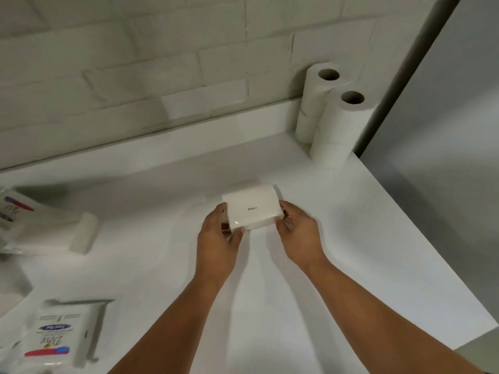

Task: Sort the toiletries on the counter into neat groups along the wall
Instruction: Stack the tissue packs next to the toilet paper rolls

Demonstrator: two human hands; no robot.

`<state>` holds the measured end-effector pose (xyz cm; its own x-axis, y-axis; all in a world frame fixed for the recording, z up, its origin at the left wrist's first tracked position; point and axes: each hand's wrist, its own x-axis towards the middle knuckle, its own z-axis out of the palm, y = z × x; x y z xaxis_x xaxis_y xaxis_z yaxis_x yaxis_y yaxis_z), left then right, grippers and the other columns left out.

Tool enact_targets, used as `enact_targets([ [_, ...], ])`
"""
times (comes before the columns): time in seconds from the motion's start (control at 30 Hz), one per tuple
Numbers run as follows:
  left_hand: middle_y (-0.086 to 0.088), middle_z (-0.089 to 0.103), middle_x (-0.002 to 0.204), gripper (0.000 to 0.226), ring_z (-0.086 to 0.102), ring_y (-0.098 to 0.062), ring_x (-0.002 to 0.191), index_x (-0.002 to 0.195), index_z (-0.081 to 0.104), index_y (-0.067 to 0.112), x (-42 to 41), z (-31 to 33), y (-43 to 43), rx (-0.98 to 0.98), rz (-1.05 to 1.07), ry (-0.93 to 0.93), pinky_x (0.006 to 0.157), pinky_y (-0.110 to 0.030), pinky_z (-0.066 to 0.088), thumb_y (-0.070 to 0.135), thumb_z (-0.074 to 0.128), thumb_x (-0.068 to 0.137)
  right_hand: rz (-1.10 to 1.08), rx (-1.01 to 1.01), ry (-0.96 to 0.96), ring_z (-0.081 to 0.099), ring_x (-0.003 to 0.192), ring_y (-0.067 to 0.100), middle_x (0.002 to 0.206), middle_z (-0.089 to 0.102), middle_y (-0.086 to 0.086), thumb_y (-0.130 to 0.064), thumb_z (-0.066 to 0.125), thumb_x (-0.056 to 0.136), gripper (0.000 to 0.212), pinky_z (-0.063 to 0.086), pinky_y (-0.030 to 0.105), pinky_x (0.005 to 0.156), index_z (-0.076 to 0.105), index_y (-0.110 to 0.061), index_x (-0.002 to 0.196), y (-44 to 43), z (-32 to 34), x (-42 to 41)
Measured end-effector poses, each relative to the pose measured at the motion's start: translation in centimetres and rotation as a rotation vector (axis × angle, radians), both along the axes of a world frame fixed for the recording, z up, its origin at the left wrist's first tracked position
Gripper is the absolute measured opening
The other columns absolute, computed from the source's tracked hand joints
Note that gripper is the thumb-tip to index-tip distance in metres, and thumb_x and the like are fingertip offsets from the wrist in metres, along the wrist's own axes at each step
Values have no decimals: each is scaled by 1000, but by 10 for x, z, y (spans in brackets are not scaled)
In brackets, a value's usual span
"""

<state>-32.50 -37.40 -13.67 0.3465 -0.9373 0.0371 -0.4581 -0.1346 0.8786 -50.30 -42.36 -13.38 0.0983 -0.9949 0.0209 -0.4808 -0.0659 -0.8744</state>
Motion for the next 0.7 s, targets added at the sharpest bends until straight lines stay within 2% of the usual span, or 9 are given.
enact_targets([
  [0.07, 6, 58, 128, 57, 64, -5, 96, 137, 52, 23, -9, -2, -17, -29, 4, -2, 83, -14, 53, 11, 74, 86, -39, -36, -25, 64, 103, 7, 112, 67, -10, -6, 58, 95, 33, 49, 18, 96, 63, -15, 127, -17, -1, -6],
  [0.17, 7, 56, 125, 46, 65, -8, 91, 129, 60, 23, -21, -5, -43, -77, 3, -43, 85, -21, 56, 9, 74, 87, -113, -28, -68, 65, 105, 10, 118, 67, 0, -7, 61, 94, 33, 50, 21, 98, 63, -10, 127, -47, -6, -12],
  [0.33, 1, 58, 121, 38, 63, -5, 81, 121, 65, 18, -32, -7, -88, -132, -8, -130, 78, -3, 45, 8, 74, 86, -136, -85, -57, 65, 109, 13, 119, 68, 5, -9, 59, 95, 35, 50, 28, 102, 61, -10, 129, -84, -11, -19],
  [0.43, -5, 60, 122, 38, 63, -11, 77, 122, 66, 14, -34, -8, -115, -129, -2, -160, 77, 1, 40, 6, 72, 85, -107, -119, 49, 63, 115, 18, 126, 66, 7, -13, 57, 96, 41, 47, 30, 106, 55, -9, 137, -101, -10, -20],
  [0.53, -7, 60, 125, 40, 62, -13, 82, 126, 65, 14, -32, -8, -142, -90, 21, -190, 78, 6, 34, 8, 71, 86, -35, -147, 150, 66, 99, 24, 111, 69, 10, -7, 53, 94, 43, 46, 21, 94, 54, -9, 137, -120, -8, -19],
  [0.6, -4, 59, 129, 41, 58, -6, 80, 129, 63, 18, -30, -6, -156, -45, 34, -217, 77, 10, 29, 14, 69, 89, -9, -150, 173, 60, 85, 21, 97, 64, 6, -3, 50, 93, 44, 41, 15, 87, 53, -9, 137, -131, -3, -18],
  [0.63, -2, 58, 130, 41, 56, -2, 77, 130, 63, 20, -30, -5, -161, -31, 38, -229, 76, 11, 26, 16, 69, 89, 1, -144, 182, 55, 83, 15, 93, 59, 1, -1, 48, 93, 45, 38, 12, 86, 53, -8, 137, -135, 0, -17],
  [0.7, -2, 58, 129, 41, 53, 4, 71, 130, 63, 21, -30, -4, -171, -33, 39, -235, 76, 12, 25, 16, 69, 90, 21, -128, 200, 56, 92, 14, 103, 60, -3, 1, 45, 93, 46, 33, 8, 88, 51, -8, 138, -145, 4, -15],
])
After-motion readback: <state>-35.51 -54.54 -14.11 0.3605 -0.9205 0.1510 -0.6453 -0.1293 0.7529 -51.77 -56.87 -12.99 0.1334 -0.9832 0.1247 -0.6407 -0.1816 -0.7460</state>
